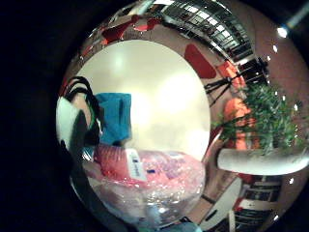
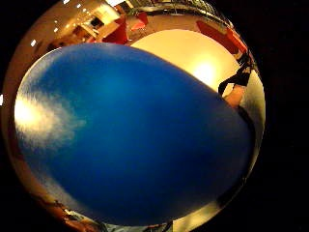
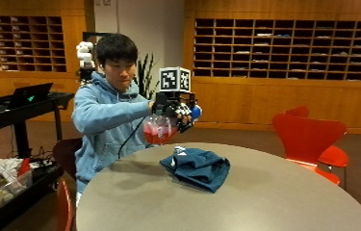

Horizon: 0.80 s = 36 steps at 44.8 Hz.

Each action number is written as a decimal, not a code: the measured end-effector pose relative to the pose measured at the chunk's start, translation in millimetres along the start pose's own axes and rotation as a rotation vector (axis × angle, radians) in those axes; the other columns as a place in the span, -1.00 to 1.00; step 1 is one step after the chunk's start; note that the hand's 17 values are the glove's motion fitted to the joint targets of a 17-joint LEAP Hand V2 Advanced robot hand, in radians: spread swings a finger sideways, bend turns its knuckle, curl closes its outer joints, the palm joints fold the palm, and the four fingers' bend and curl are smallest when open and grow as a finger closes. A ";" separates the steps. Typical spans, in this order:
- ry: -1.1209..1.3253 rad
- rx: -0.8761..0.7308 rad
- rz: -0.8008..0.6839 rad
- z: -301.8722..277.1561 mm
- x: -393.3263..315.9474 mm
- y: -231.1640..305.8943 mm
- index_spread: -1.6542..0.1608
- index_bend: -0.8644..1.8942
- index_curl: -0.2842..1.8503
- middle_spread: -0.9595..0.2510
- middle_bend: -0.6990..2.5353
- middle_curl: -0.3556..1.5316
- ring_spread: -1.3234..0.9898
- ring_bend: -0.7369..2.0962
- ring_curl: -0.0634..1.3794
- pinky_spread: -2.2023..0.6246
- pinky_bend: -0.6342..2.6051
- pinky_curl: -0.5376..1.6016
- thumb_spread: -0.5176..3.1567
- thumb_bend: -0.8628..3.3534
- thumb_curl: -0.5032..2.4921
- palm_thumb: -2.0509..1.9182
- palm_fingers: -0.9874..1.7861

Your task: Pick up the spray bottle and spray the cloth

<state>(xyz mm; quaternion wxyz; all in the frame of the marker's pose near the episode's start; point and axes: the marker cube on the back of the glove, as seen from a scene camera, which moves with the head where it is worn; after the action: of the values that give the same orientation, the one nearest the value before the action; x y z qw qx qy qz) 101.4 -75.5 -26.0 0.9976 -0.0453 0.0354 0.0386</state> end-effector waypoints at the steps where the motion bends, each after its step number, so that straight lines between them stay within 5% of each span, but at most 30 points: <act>1: 0.026 -0.009 -0.010 -1.9 -3.0 -1.3 0.59 -0.15 -0.26 0.37 -0.26 -0.12 -0.02 -0.13 -0.32 0.36 -0.34 -0.10 -0.57 -0.61 -0.19 0.48 0.69; 23: 0.418 -0.137 -0.143 -26.4 -50.3 -17.2 0.58 -0.14 -0.25 0.36 -0.26 -0.12 -0.02 -0.13 -0.31 0.36 -0.34 -0.10 -0.58 -0.61 -0.17 0.48 0.70; 36: 0.451 -0.204 -0.154 -6.4 -108.9 -0.6 0.58 -0.15 -0.25 0.35 -0.26 -0.12 -0.02 -0.13 -0.31 0.36 -0.33 -0.10 -0.58 -0.61 -0.16 0.48 0.70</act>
<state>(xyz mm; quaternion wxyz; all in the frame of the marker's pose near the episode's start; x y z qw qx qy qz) -7.3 -84.8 -24.2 0.9548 -0.1555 0.2494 -0.0451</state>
